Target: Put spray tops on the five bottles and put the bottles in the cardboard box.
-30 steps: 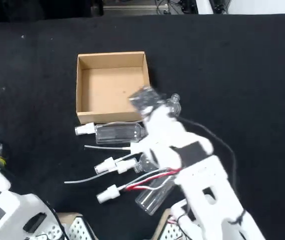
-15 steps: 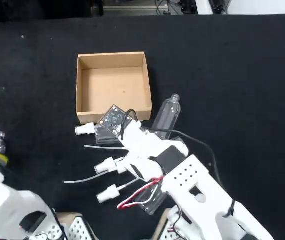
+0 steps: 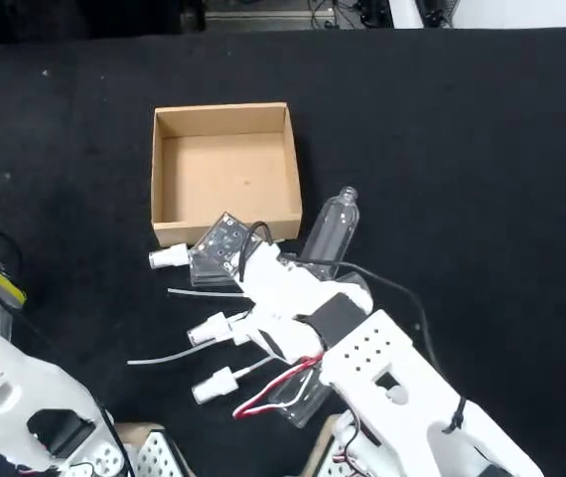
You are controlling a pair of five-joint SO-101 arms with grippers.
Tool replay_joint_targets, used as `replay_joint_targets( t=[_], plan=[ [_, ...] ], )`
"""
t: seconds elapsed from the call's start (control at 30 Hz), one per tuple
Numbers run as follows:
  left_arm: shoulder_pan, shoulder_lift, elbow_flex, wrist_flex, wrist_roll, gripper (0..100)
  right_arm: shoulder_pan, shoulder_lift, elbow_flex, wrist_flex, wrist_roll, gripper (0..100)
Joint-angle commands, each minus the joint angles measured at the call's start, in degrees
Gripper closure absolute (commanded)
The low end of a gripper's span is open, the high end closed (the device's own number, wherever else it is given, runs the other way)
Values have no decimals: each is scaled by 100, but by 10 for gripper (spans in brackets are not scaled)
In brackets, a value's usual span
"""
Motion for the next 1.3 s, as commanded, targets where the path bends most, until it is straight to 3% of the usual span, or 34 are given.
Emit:
replay_joint_targets(
  t=[0.0,0.2,0.53,0.83,1.1,1.27],
  plan=[
    [22,-88,-303,580,-448,722,-53,-4,-31,-141,-9,790],
    [-75,-273,-295,756,-360,722,-53,-4,-31,-105,0,790],
    [-22,-308,136,334,-167,724,-53,-4,-31,-105,-26,790],
    [48,-316,163,360,-132,966,-53,-4,-40,-105,-35,790],
    [-356,-1635,198,941,9,969,-62,84,-435,-88,-35,791],
    [-576,-2444,822,527,1125,969,-448,831,-1226,-53,-35,791]
  ],
)
